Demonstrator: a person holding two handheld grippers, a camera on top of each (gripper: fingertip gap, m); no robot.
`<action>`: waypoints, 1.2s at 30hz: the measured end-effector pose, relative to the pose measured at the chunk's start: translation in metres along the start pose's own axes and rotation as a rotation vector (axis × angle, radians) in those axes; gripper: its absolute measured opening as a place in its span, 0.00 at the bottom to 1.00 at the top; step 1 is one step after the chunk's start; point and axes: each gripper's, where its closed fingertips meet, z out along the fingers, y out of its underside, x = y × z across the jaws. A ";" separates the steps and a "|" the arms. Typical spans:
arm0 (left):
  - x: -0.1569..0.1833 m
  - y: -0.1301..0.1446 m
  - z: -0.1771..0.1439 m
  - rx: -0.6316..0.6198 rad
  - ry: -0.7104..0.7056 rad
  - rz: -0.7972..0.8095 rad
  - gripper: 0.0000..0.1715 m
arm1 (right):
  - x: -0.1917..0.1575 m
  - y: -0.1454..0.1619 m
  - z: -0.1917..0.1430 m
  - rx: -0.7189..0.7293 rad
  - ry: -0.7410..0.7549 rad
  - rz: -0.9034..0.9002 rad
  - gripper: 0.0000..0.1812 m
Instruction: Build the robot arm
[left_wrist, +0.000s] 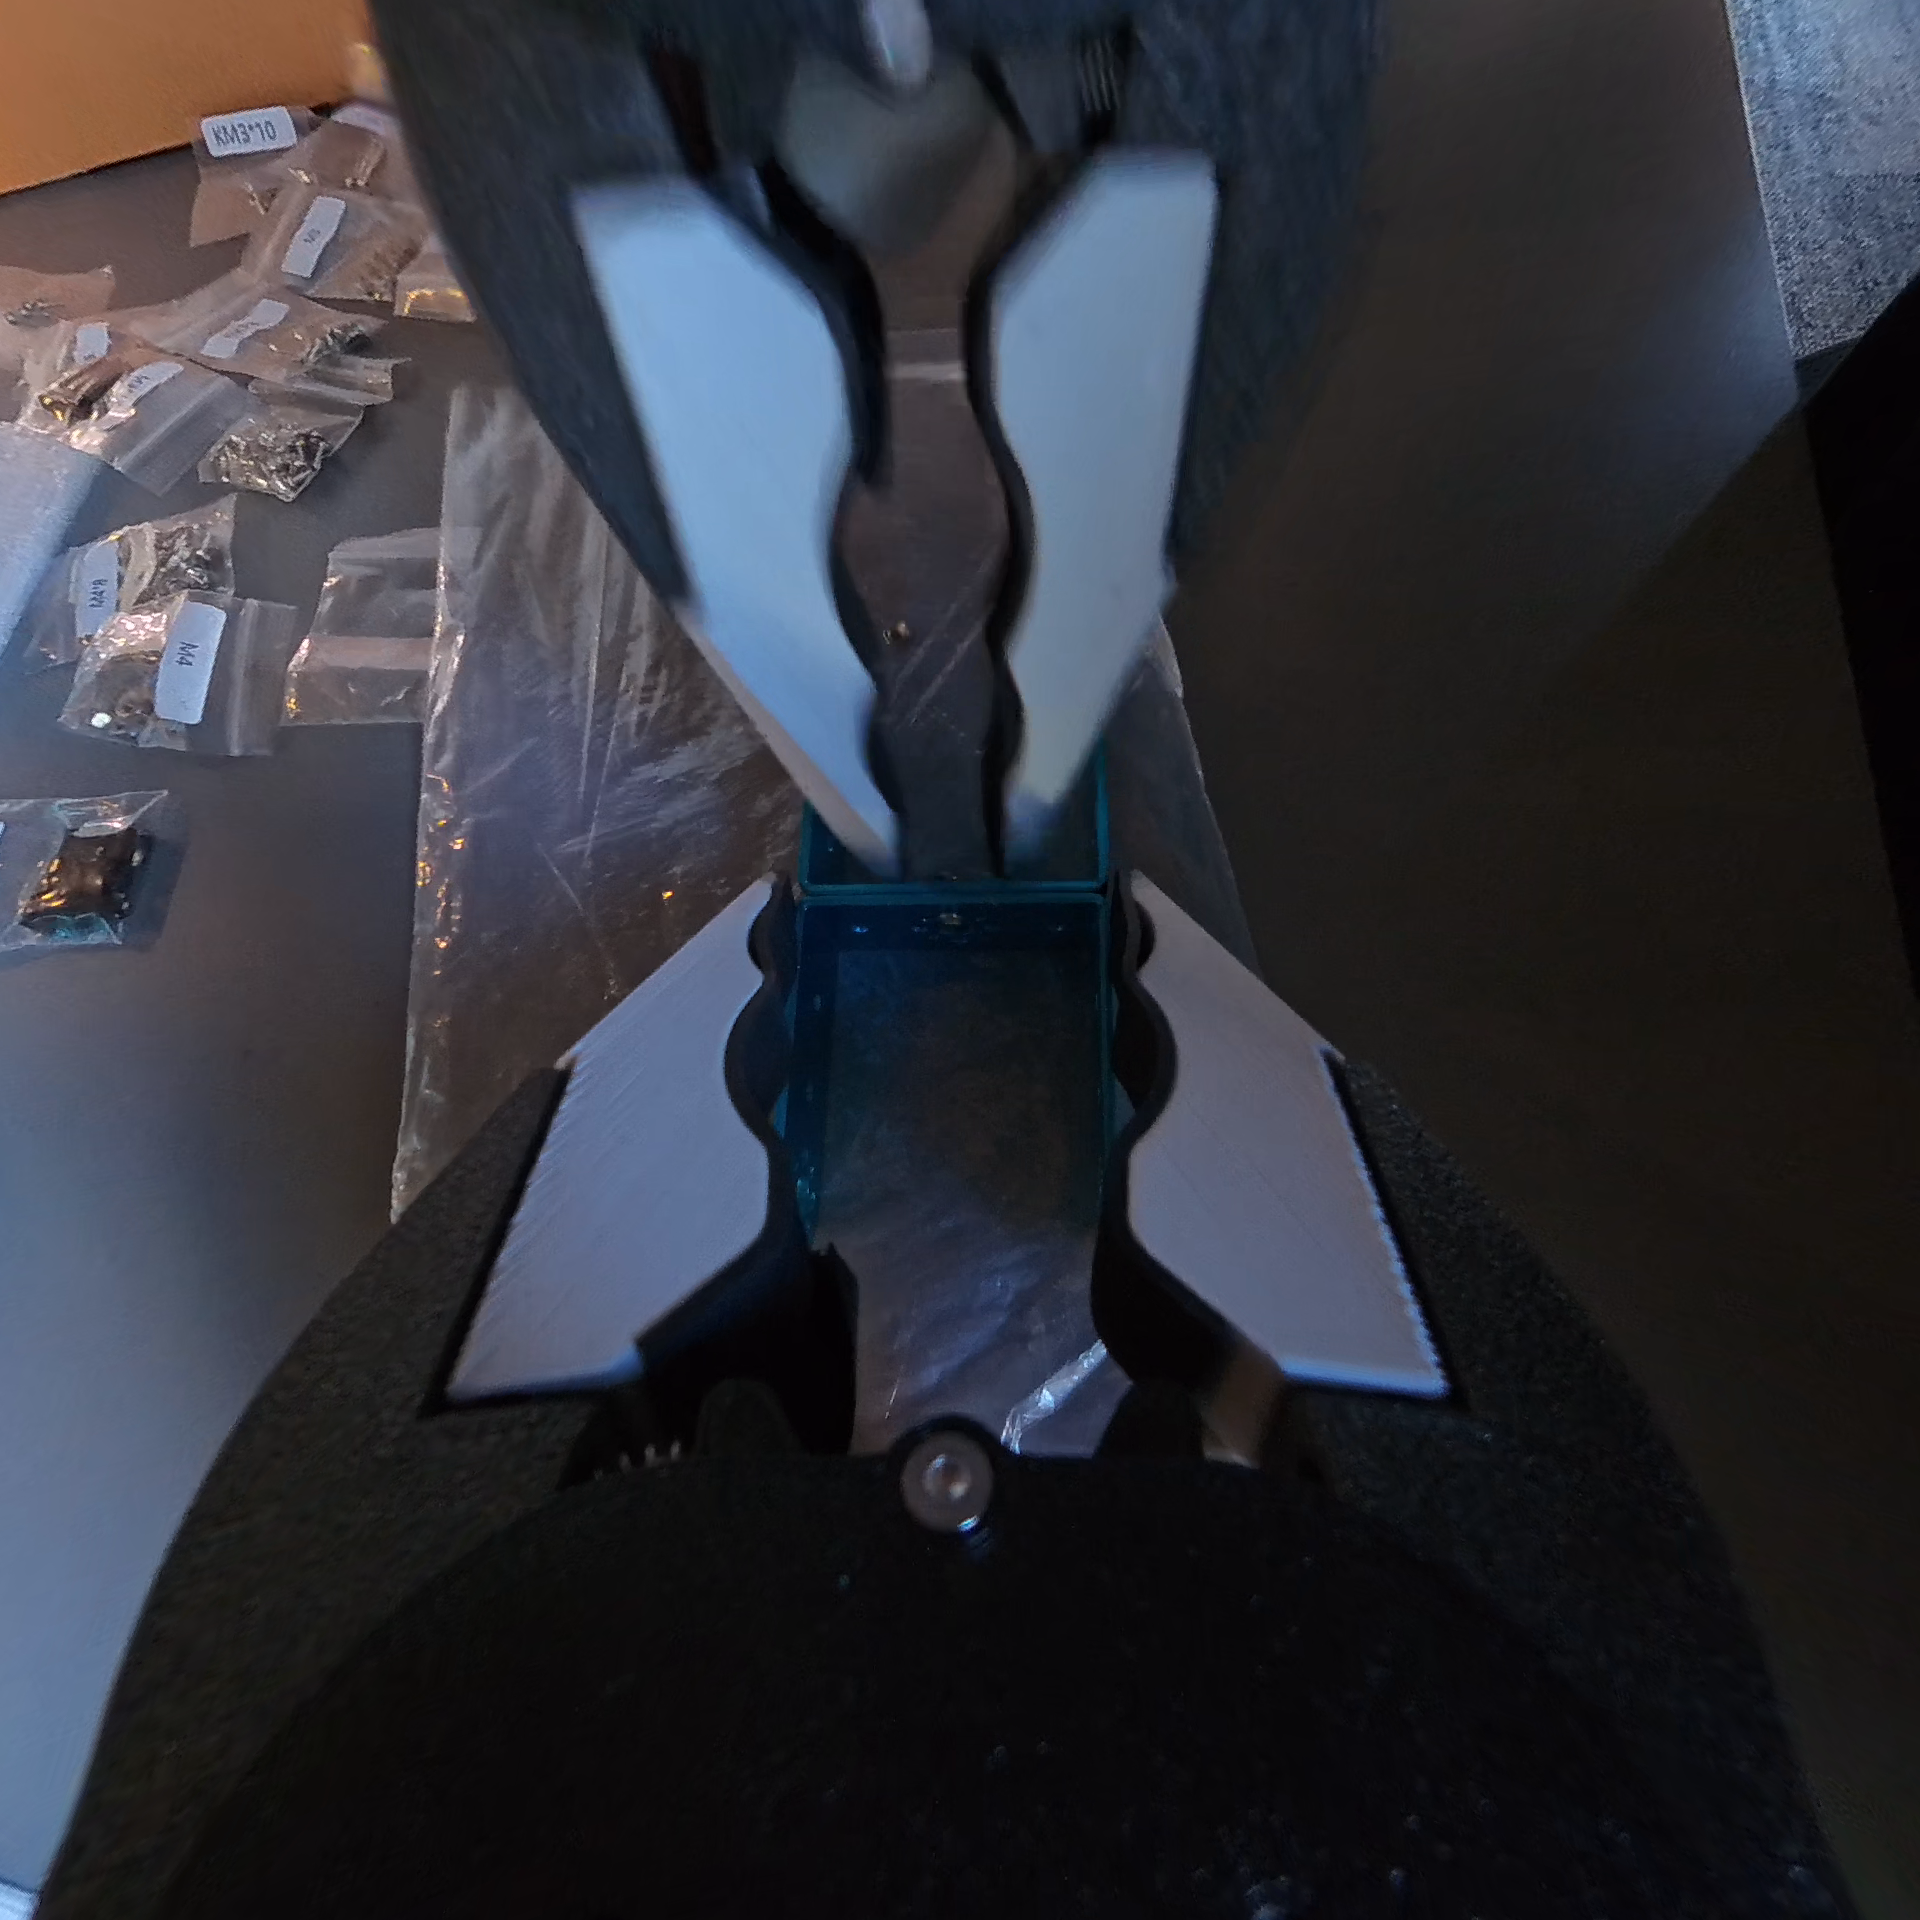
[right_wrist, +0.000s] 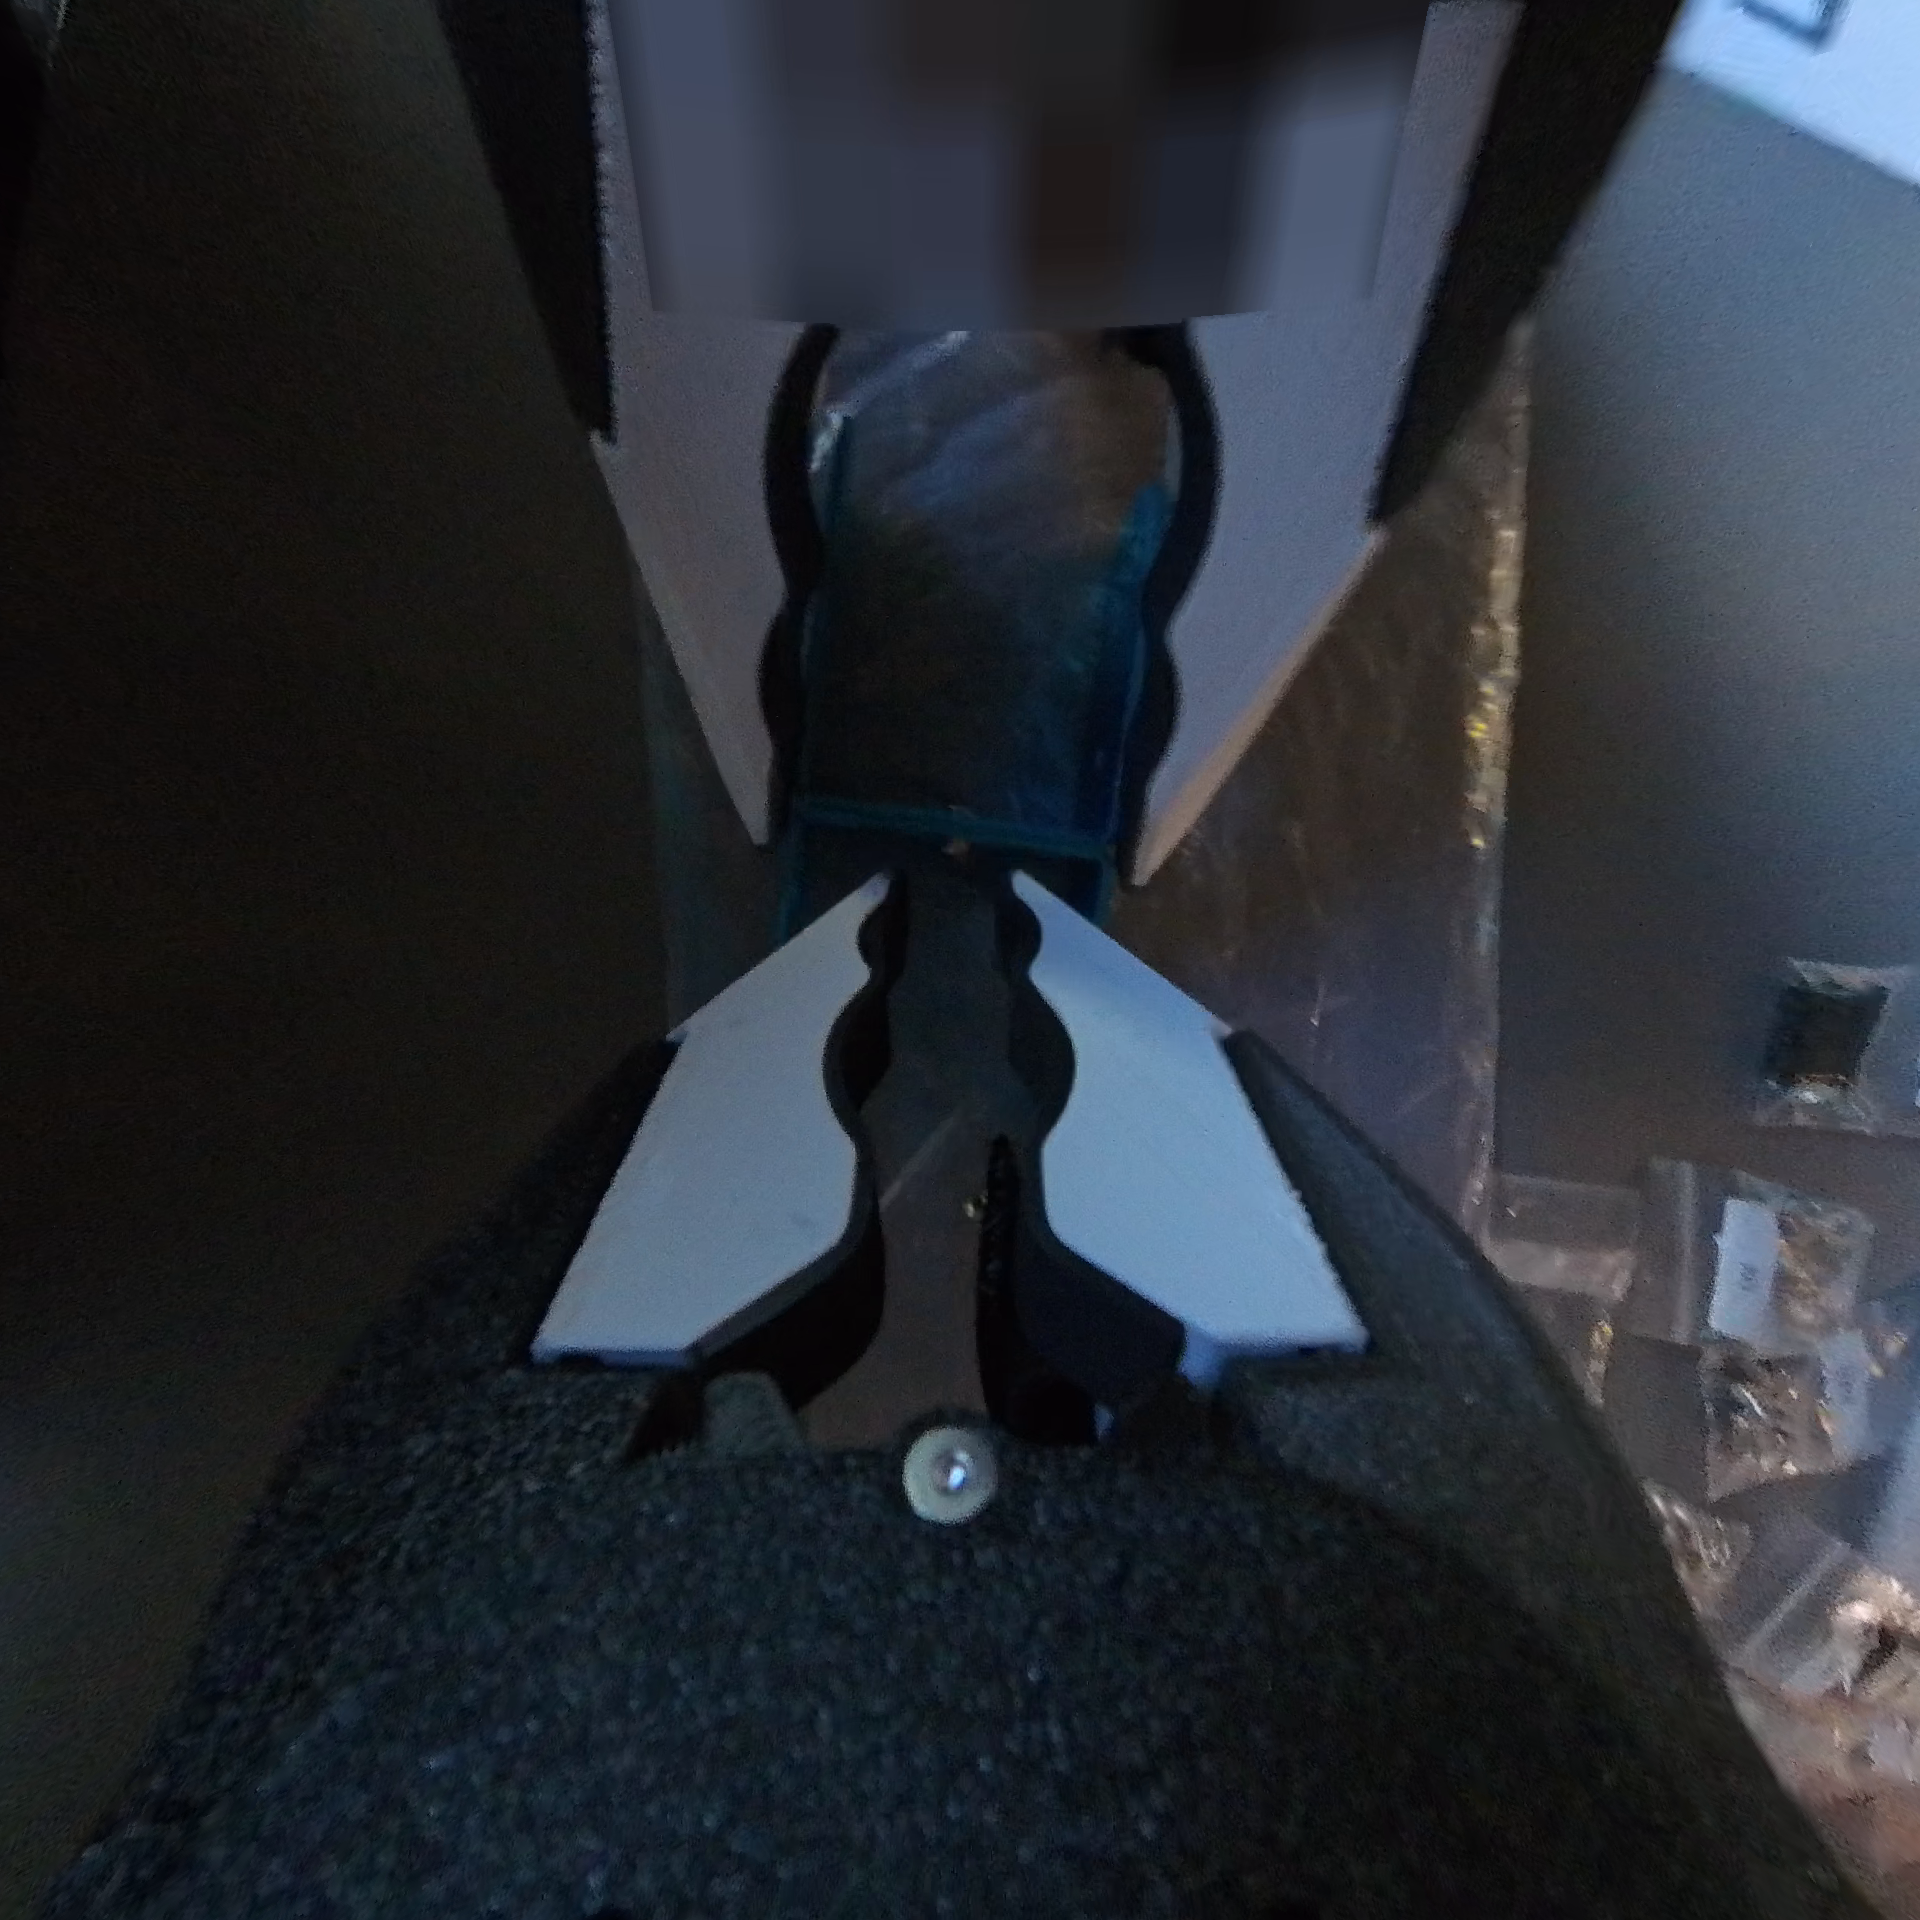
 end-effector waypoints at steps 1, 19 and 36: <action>0.000 0.000 0.000 -0.001 -0.001 -0.003 0.36 | 0.004 -0.001 -0.007 0.025 0.022 0.014 0.10; -0.003 0.006 -0.001 -0.109 -0.102 0.052 0.37 | 0.030 0.004 -0.093 0.670 0.037 0.342 0.11; -0.026 -0.046 -0.039 -0.025 -0.811 0.445 0.37 | 0.017 -0.031 -0.082 0.860 -0.209 0.508 0.11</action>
